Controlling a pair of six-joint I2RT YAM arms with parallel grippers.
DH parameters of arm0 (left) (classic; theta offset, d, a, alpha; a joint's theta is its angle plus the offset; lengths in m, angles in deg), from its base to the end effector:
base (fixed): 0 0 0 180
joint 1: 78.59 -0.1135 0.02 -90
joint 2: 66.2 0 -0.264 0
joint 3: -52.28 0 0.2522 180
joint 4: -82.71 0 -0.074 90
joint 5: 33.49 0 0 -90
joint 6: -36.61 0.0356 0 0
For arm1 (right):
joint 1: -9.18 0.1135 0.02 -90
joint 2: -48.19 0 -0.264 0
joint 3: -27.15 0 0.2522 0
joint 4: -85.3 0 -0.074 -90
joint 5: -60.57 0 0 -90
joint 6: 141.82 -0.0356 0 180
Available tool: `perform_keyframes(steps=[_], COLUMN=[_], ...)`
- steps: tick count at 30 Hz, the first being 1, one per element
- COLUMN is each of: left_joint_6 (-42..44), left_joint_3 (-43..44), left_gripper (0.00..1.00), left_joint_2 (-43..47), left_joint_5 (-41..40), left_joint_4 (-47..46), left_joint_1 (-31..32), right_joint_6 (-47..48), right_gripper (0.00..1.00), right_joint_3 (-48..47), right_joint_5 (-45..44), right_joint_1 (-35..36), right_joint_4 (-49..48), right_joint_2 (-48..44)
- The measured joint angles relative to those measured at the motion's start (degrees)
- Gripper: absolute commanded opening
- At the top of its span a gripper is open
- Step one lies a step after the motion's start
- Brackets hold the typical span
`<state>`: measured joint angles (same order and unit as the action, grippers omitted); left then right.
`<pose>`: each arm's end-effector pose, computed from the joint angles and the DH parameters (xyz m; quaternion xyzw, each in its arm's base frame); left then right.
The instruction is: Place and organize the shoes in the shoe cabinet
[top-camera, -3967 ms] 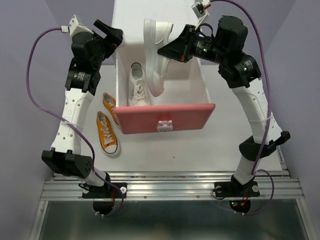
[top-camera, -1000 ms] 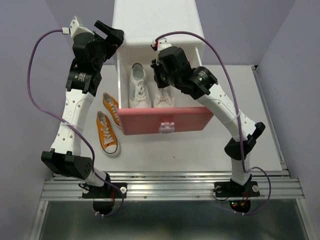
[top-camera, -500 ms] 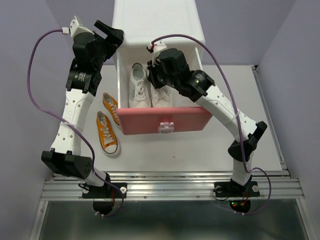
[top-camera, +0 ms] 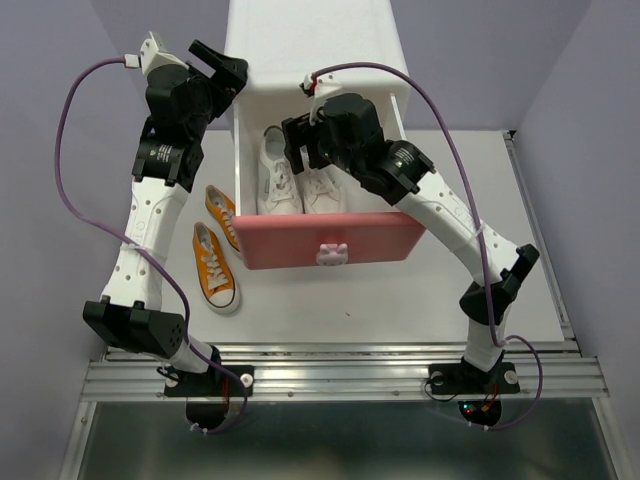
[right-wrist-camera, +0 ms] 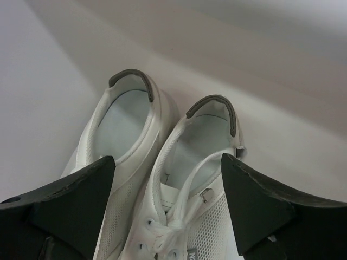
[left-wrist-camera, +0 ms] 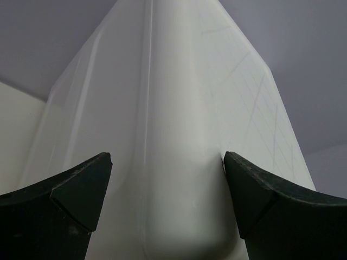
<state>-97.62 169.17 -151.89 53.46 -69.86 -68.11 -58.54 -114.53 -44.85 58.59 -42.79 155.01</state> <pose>0.3201 -0.0573 0.5146 -0.2169 0.6482 -0.3192 0.6565 0.2719 0.3028 0.4786 -0.2158 0.7712 0.1820 0.5706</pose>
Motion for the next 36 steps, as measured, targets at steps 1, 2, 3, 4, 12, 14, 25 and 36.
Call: perform_keyframes(steps=[1, 2, 3, 4, 12, 14, 25, 36], left_joint_6=[-0.02, 0.0, -0.02, 0.0, 0.0, 0.02, 0.0, 0.48], left_joint_3=[0.0, 0.0, 0.0, 0.0, 0.0, -0.02, -0.81, -1.53], left_gripper=[0.94, 0.94, 0.94, 0.94, 0.94, 0.94, 0.94, 0.94], left_joint_2=[0.0, 0.02, 0.02, 0.02, 0.09, 0.11, 0.59, 1.01], left_joint_5=[0.02, 0.0, 0.02, 0.02, 0.02, 0.02, 0.98, 1.07], left_joint_4=[0.0, 0.0, 0.0, 0.0, 0.02, 0.04, -0.46, -0.57], left_joint_1=[0.0, 0.0, 0.0, 0.0, 0.0, 0.0, -0.09, -0.11], right_joint_6=[0.0, 0.04, 0.2, 0.33, -0.44, -1.09, -9.25, -2.99], right_gripper=[0.89, 0.91, 0.95, 0.99, 1.0, 1.0, 1.0, 1.0], right_joint_3=[-0.15, -0.59, -1.16, -1.6, -2.75, -2.51, -11.08, -14.12], right_joint_5=[-0.35, -0.57, -0.68, -0.72, 1.97, 3.74, 31.39, 45.9], right_joint_1=[0.0, 0.0, 0.0, 0.0, 0.0, 0.0, 0.0, 2.45], right_joint_4=[-0.04, -0.04, -0.2, -0.28, -8.28, -9.92, -6.23, 9.68], right_joint_2=[0.0, 0.0, 0.0, 0.0, -4.04, -6.14, -11.98, -9.14])
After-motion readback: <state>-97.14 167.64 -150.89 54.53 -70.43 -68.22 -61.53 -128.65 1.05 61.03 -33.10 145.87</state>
